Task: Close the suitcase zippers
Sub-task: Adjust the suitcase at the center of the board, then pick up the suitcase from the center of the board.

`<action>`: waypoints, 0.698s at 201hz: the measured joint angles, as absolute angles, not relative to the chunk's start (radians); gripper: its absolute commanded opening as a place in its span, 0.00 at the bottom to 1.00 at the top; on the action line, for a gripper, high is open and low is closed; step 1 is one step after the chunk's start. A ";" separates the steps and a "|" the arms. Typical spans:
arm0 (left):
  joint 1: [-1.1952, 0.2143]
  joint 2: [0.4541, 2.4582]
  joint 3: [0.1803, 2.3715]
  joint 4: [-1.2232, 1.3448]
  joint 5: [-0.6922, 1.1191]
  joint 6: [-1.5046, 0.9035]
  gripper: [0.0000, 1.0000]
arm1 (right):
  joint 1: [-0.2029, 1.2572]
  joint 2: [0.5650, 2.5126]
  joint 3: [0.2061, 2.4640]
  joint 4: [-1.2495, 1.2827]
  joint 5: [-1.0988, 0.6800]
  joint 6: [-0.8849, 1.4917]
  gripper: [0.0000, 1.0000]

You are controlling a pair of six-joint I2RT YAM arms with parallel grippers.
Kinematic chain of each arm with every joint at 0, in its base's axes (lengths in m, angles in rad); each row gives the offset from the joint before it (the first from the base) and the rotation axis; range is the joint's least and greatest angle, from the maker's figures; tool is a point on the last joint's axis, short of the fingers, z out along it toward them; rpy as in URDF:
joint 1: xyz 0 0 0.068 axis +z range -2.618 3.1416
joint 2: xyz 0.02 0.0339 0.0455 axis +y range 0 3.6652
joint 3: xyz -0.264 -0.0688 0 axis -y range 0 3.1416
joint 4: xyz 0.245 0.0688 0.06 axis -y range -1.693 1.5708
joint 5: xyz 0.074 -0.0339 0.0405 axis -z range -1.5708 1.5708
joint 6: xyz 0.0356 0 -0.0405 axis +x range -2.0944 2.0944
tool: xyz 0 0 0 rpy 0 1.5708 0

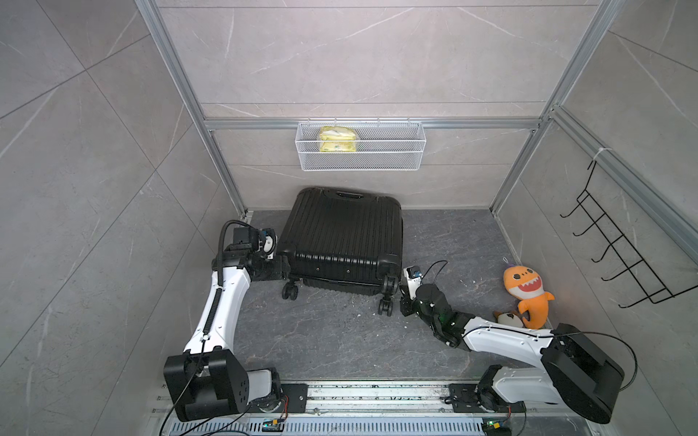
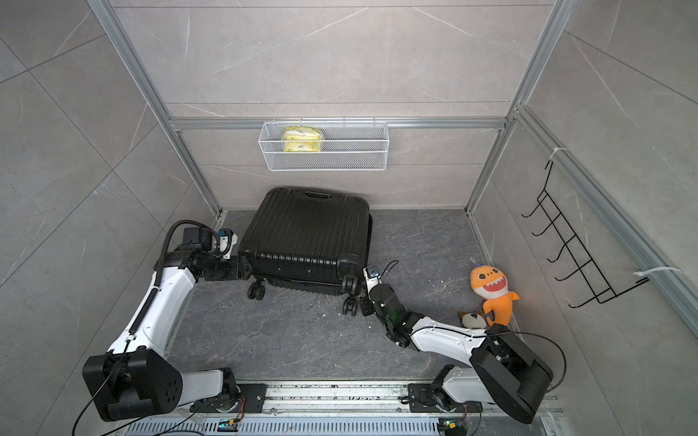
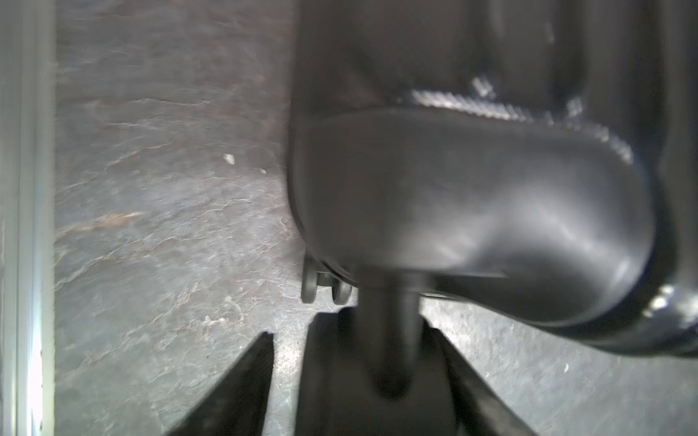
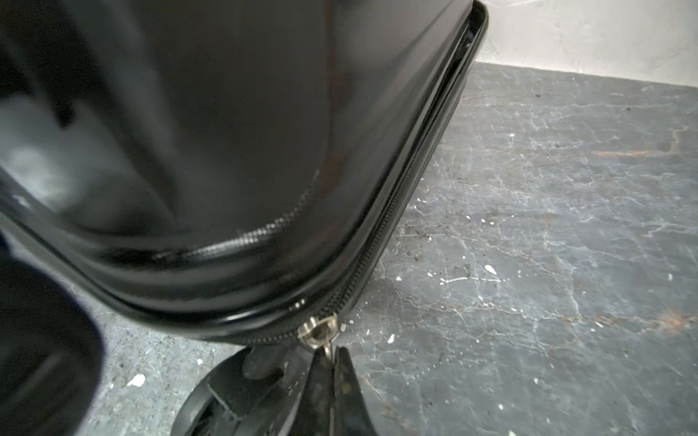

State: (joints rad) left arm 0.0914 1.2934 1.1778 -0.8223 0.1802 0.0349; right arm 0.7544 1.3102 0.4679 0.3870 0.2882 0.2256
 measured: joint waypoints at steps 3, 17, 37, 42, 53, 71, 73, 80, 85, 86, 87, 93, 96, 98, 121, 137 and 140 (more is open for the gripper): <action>0.094 1.288 1.182 -0.823 0.175 0.040 0.88 | 0.753 1.309 0.469 0.384 0.284 0.222 0.00; 0.097 1.246 1.190 -0.801 0.136 0.019 1.00 | 0.747 1.306 0.474 0.366 0.274 0.215 0.00; 0.083 1.158 1.220 -0.769 0.076 -0.019 1.00 | 0.739 1.304 0.480 0.344 0.272 0.212 0.00; 0.073 1.139 1.232 -0.765 0.071 -0.029 0.99 | 0.737 1.304 0.481 0.340 0.272 0.211 0.00; 0.020 1.100 1.272 -0.762 0.054 -0.060 0.97 | 0.734 1.304 0.485 0.330 0.272 0.208 0.00; -0.138 1.074 1.345 -0.760 0.019 -0.126 0.96 | 0.734 1.304 0.493 0.314 0.273 0.207 0.00; -0.160 1.073 1.351 -0.759 0.015 -0.135 0.96 | 0.734 1.304 0.493 0.313 0.273 0.206 0.00; -0.239 1.071 1.362 -0.754 -0.010 -0.160 0.95 | 0.734 1.304 0.495 0.310 0.273 0.205 0.00; -0.311 1.070 1.364 -0.752 -0.031 -0.182 0.95 | 0.734 1.304 0.496 0.308 0.273 0.205 0.00; -0.321 1.070 1.364 -0.752 -0.037 -0.184 0.94 | 0.734 1.304 0.496 0.308 0.273 0.205 0.00; -0.339 1.070 1.364 -0.752 -0.044 -0.190 0.94 | 0.734 1.304 0.497 0.307 0.273 0.205 0.00; -0.410 1.072 1.362 -0.753 -0.067 -0.215 0.93 | 0.734 1.304 0.498 0.305 0.273 0.205 0.00; -0.451 1.075 1.360 -0.754 -0.078 -0.233 0.93 | 0.734 1.304 0.498 0.304 0.273 0.205 0.00; -0.468 1.077 1.359 -0.754 -0.081 -0.239 0.93 | 0.734 1.304 0.498 0.303 0.273 0.205 0.00; -0.673 1.127 1.348 -0.754 -0.147 -0.345 0.92 | 0.734 1.304 0.503 0.295 0.273 0.205 0.00; -0.793 1.194 1.349 -0.746 -0.208 -0.406 0.92 | 0.734 1.304 0.506 0.288 0.273 0.205 0.00; -0.812 1.208 1.351 -0.743 -0.215 -0.416 0.92 | 0.734 1.304 0.507 0.287 0.273 0.205 0.00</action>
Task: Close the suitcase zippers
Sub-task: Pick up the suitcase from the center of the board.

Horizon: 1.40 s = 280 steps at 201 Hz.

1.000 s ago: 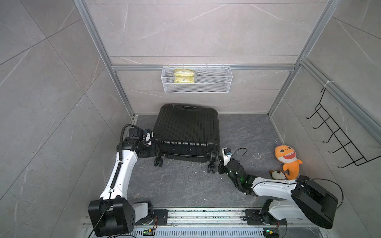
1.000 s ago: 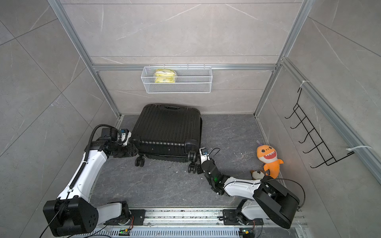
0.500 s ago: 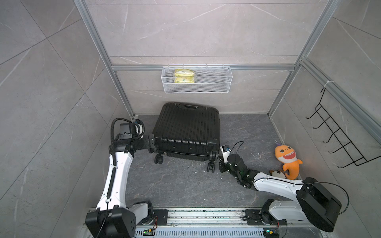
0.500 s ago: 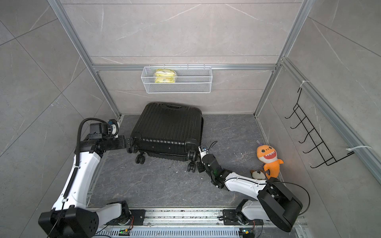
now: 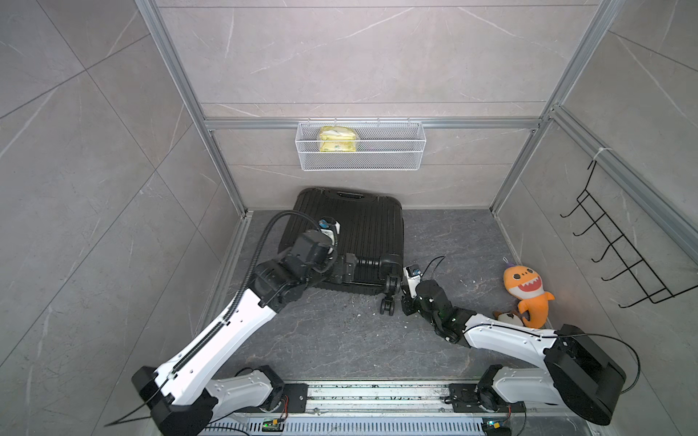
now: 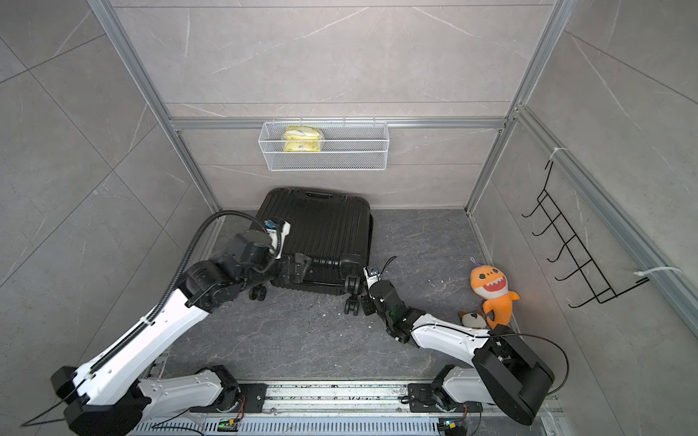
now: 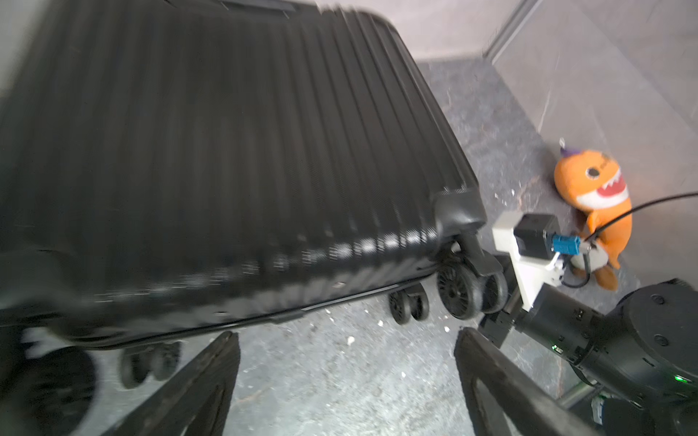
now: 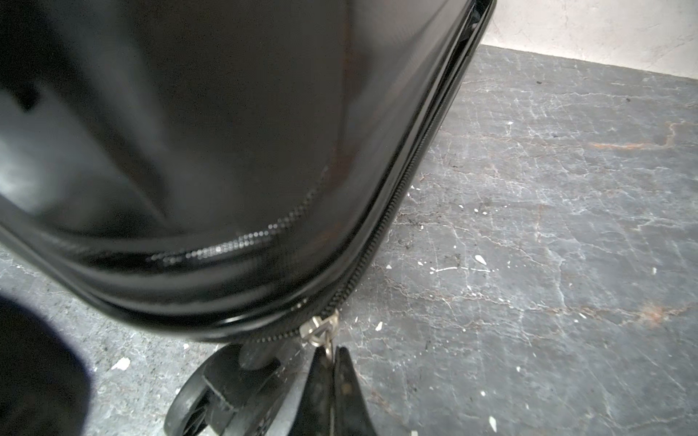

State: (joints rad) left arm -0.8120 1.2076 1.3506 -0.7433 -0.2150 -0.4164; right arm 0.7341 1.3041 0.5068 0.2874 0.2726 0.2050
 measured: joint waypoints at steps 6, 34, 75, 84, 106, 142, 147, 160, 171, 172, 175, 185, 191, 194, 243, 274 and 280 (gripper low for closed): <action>-0.851 1.239 1.354 -0.737 -0.234 -0.434 0.92 | 0.734 1.304 0.508 0.285 0.273 0.205 0.00; -0.986 1.395 1.385 -0.714 -0.269 -0.489 0.91 | 0.734 1.304 0.509 0.281 0.273 0.205 0.00; -1.032 1.522 1.414 -0.665 -0.267 -0.550 0.87 | 0.734 1.304 0.511 0.277 0.273 0.205 0.00; -1.032 1.541 1.415 -0.654 -0.266 -0.561 0.87 | 0.734 1.303 0.511 0.276 0.273 0.205 0.00; -1.033 1.592 1.424 -0.631 -0.257 -0.582 0.85 | 0.734 1.301 0.512 0.272 0.273 0.205 0.00; -1.033 1.673 1.446 -0.600 -0.257 -0.602 0.75 | 0.734 1.300 0.517 0.260 0.273 0.205 0.00; -1.033 1.683 1.452 -0.597 -0.258 -0.604 0.73 | 0.734 1.300 0.518 0.259 0.273 0.205 0.00; -1.034 1.706 1.462 -0.595 -0.259 -0.611 0.67 | 0.734 1.300 0.520 0.257 0.273 0.205 0.00; -1.037 1.716 1.463 -0.594 -0.263 -0.621 0.58 | 0.732 1.299 0.521 0.254 0.273 0.205 0.00; -1.037 1.717 1.463 -0.595 -0.264 -0.624 0.56 | 0.732 1.299 0.521 0.253 0.273 0.205 0.00; -1.038 1.720 1.463 -0.594 -0.265 -0.620 0.52 | 0.732 1.298 0.521 0.253 0.273 0.205 0.00; -1.039 1.726 1.463 -0.591 -0.263 -0.639 0.33 | 0.732 1.293 0.521 0.249 0.273 0.205 0.00; -1.042 1.727 1.463 -0.591 -0.265 -0.657 0.24 | 0.733 1.290 0.521 0.247 0.273 0.205 0.00; -1.043 1.727 1.463 -0.593 -0.271 -0.667 0.21 | 0.733 1.288 0.521 0.245 0.272 0.205 0.00; -1.050 1.710 1.441 -0.578 -0.279 -0.656 0.05 | 0.717 1.259 0.522 0.198 0.249 0.200 0.00; -1.050 1.617 1.352 -0.579 -0.260 -0.587 0.02 | 0.678 1.242 0.523 0.176 0.178 0.186 0.00; -1.050 1.590 1.331 -0.590 -0.259 -0.573 0.00 | 0.670 1.240 0.525 0.173 0.154 0.186 0.00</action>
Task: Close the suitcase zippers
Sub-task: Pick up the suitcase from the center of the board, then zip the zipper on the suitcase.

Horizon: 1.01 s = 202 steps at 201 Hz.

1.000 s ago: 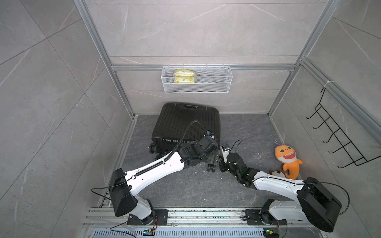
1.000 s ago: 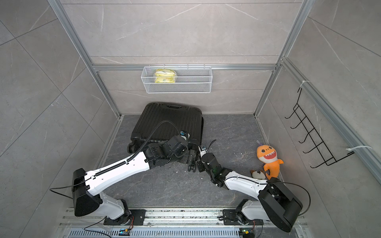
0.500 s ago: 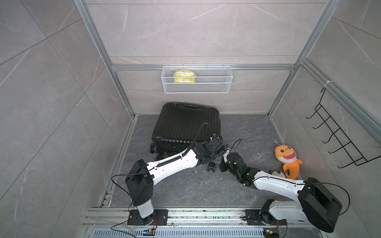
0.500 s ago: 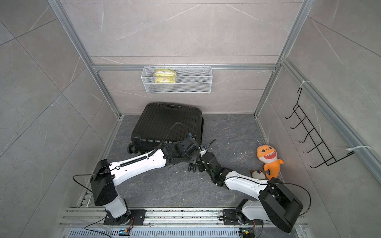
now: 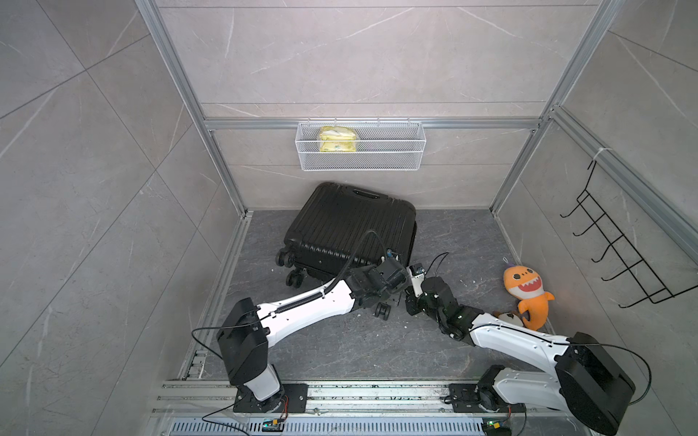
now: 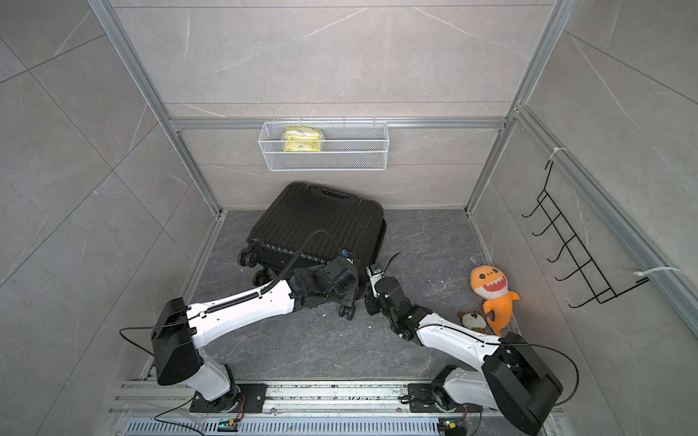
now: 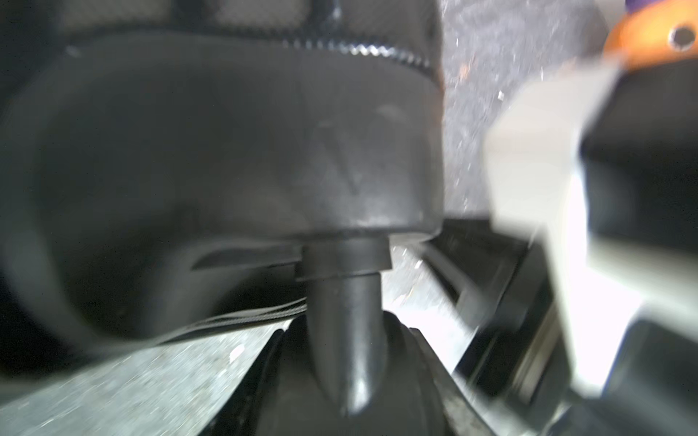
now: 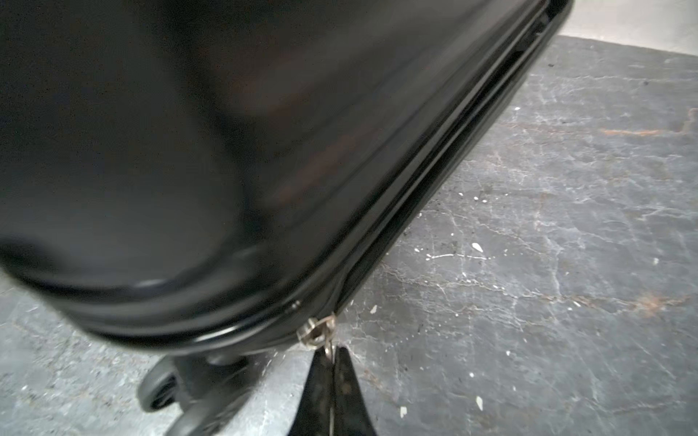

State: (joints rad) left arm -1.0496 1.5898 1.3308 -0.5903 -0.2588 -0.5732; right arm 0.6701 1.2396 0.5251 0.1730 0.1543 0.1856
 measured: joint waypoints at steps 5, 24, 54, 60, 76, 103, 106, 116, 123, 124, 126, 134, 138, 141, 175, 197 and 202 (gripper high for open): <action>-1.049 1.571 1.318 -0.602 -0.258 -0.566 0.00 | 0.666 1.239 0.528 0.169 0.138 0.185 0.00; -1.047 1.496 1.267 -0.646 -0.256 -0.536 0.00 | 0.651 1.239 0.554 0.136 0.071 0.182 0.00; -1.036 1.377 1.196 -0.683 -0.247 -0.497 0.00 | 0.629 1.257 0.632 0.056 0.025 0.168 0.00; -1.034 1.353 1.183 -0.691 -0.242 -0.491 0.00 | 0.623 1.264 0.649 0.039 0.023 0.160 0.00; -1.027 1.289 1.145 -0.708 -0.215 -0.471 0.00 | 0.598 1.283 0.695 -0.010 0.021 0.136 0.00; -1.025 1.201 1.090 -0.739 -0.170 -0.444 0.00 | 0.522 1.317 0.748 -0.070 0.005 0.091 0.00; -1.025 1.193 1.085 -0.743 -0.165 -0.443 0.00 | 0.510 1.322 0.753 -0.075 0.001 0.084 0.00; -1.025 1.167 1.069 -0.755 -0.147 -0.436 0.00 | 0.472 1.337 0.768 -0.089 -0.010 0.070 0.00; -1.025 1.152 1.060 -0.765 -0.137 -0.432 0.00 | 0.447 1.349 0.780 -0.098 -0.017 0.059 0.00; -1.025 1.150 1.060 -0.767 -0.136 -0.431 0.00 | 0.441 1.351 0.782 -0.099 -0.018 0.058 0.00; -1.025 1.146 1.056 -0.770 -0.134 -0.430 0.00 | 0.432 1.356 0.786 -0.102 -0.022 0.056 0.00; -1.025 1.129 1.047 -0.783 -0.123 -0.425 0.00 | 0.402 1.369 0.798 -0.110 -0.031 0.047 0.00; -1.025 1.122 1.043 -0.789 -0.120 -0.423 0.00 | 0.386 1.378 0.805 -0.114 -0.033 0.042 0.00; -1.025 1.116 1.040 -0.793 -0.118 -0.422 0.00 | 0.373 1.384 0.810 -0.117 -0.042 0.038 0.00; -1.025 1.051 1.003 -0.808 -0.090 -0.415 0.00 | 0.234 1.465 0.871 -0.125 -0.145 0.007 0.00; -1.021 1.027 0.969 -0.778 -0.070 -0.415 0.00 | 0.186 1.515 0.905 -0.132 -0.221 -0.018 0.00; -1.020 1.023 0.963 -0.772 -0.065 -0.415 0.00 | 0.177 1.527 0.912 -0.133 -0.239 -0.025 0.00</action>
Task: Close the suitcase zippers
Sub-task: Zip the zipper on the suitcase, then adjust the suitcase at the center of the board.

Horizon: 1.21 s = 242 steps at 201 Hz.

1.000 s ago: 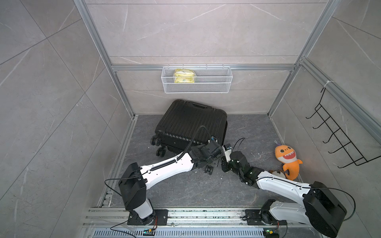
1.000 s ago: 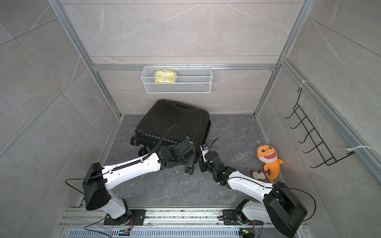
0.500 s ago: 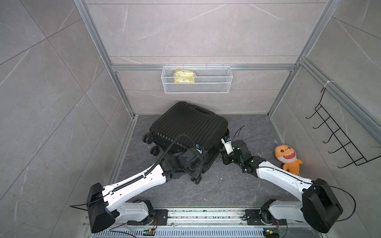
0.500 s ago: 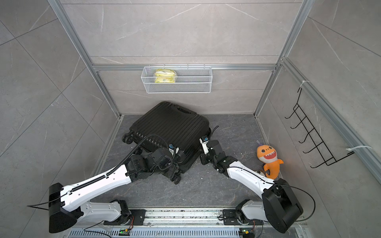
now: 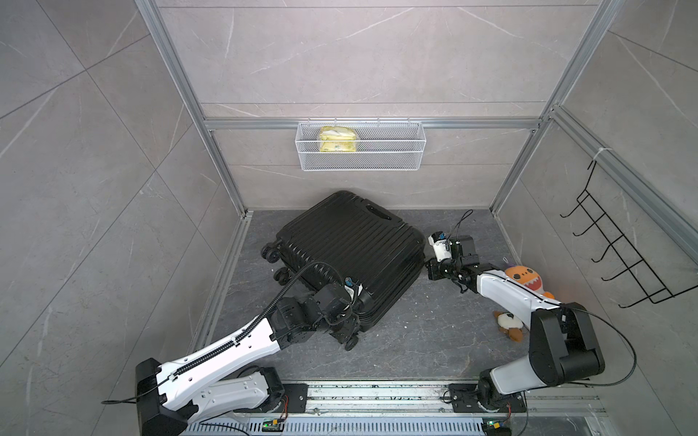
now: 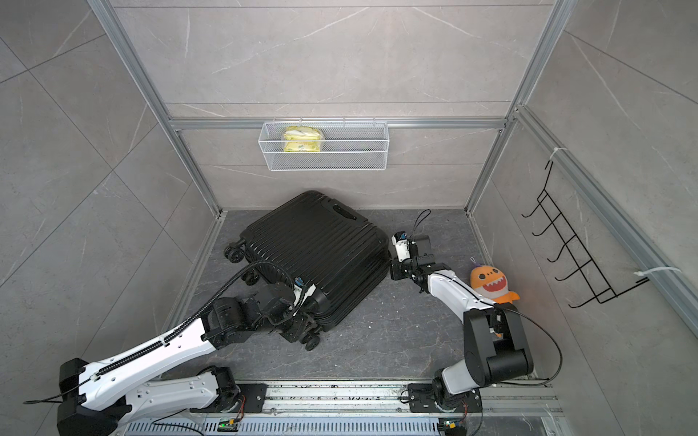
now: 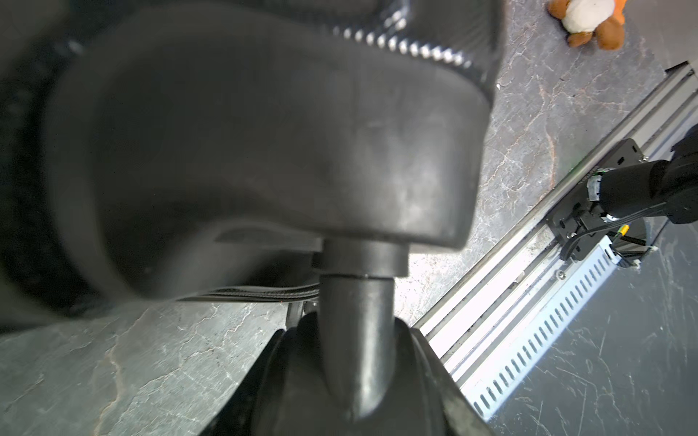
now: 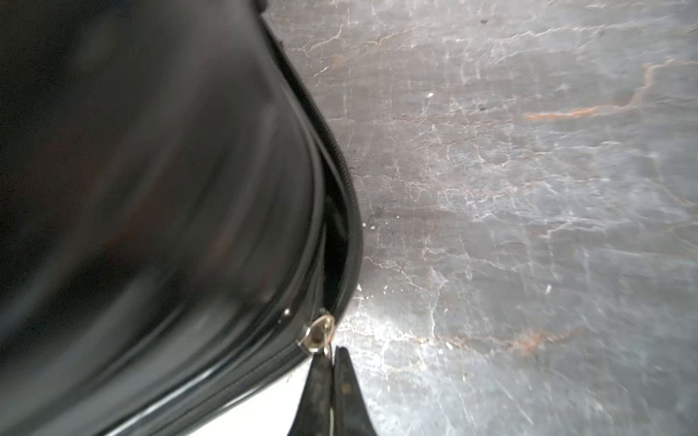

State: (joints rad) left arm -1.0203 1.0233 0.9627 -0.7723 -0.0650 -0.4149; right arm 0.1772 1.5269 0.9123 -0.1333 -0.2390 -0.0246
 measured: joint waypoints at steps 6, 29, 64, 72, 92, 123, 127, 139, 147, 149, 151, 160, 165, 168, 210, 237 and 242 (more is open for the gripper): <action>-1.020 1.020 0.955 -0.762 -0.060 -0.415 0.00 | 0.168 1.538 0.920 -0.135 -0.258 -0.032 0.00; -1.009 1.019 0.946 -0.738 -0.044 -0.419 0.00 | 0.148 1.592 0.965 -0.130 -0.319 -0.063 0.00; -1.001 1.020 0.945 -0.738 -0.042 -0.425 0.00 | 0.143 1.657 1.018 -0.118 -0.358 -0.108 0.00; -1.000 1.020 0.945 -0.738 -0.045 -0.428 0.00 | 0.143 1.659 1.021 -0.116 -0.361 -0.114 0.00; -1.001 1.021 0.945 -0.739 -0.058 -0.438 0.01 | 0.143 1.658 1.021 -0.117 -0.360 -0.121 0.00; -1.007 1.021 0.945 -0.750 -0.089 -0.446 0.06 | 0.144 1.623 0.986 -0.116 -0.340 -0.119 0.00; -1.006 1.021 0.945 -0.752 -0.093 -0.445 0.07 | 0.144 1.611 0.974 -0.115 -0.336 -0.116 0.00; -0.999 1.021 0.945 -0.757 -0.094 -0.439 0.09 | 0.143 1.575 0.941 -0.115 -0.321 -0.105 0.00; -0.989 1.021 0.945 -0.759 -0.089 -0.430 0.12 | 0.143 1.550 0.919 -0.113 -0.310 -0.097 0.00; -0.986 1.021 0.945 -0.759 -0.085 -0.428 0.15 | 0.143 1.544 0.913 -0.112 -0.307 -0.097 0.00; -0.983 1.020 0.945 -0.759 -0.084 -0.426 0.18 | 0.143 1.539 0.910 -0.112 -0.305 -0.096 0.00; -0.965 1.020 0.945 -0.758 -0.070 -0.413 0.25 | 0.143 1.515 0.891 -0.110 -0.294 -0.088 0.00; -0.955 1.020 0.944 -0.756 -0.063 -0.406 0.27 | 0.144 1.504 0.883 -0.110 -0.289 -0.083 0.00; -0.948 1.019 0.943 -0.754 -0.059 -0.403 0.30 | 0.144 1.497 0.879 -0.110 -0.285 -0.080 0.00; -0.863 0.997 0.907 -0.730 -0.001 -0.354 0.48 | 0.182 1.419 0.840 -0.139 -0.227 -0.046 0.00; -0.797 0.974 0.876 -0.728 0.023 -0.340 0.49 | 0.235 1.357 0.822 -0.161 -0.184 -0.022 0.00; -0.784 0.972 0.875 -0.728 0.030 -0.337 0.49 | 0.246 1.349 0.820 -0.162 -0.173 -0.018 0.00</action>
State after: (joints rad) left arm -0.7841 0.9718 0.8745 -0.7277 0.0296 -0.3370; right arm 0.2462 1.3487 0.8196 -0.1623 -0.1734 -0.0181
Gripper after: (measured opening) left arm 0.493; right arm 0.048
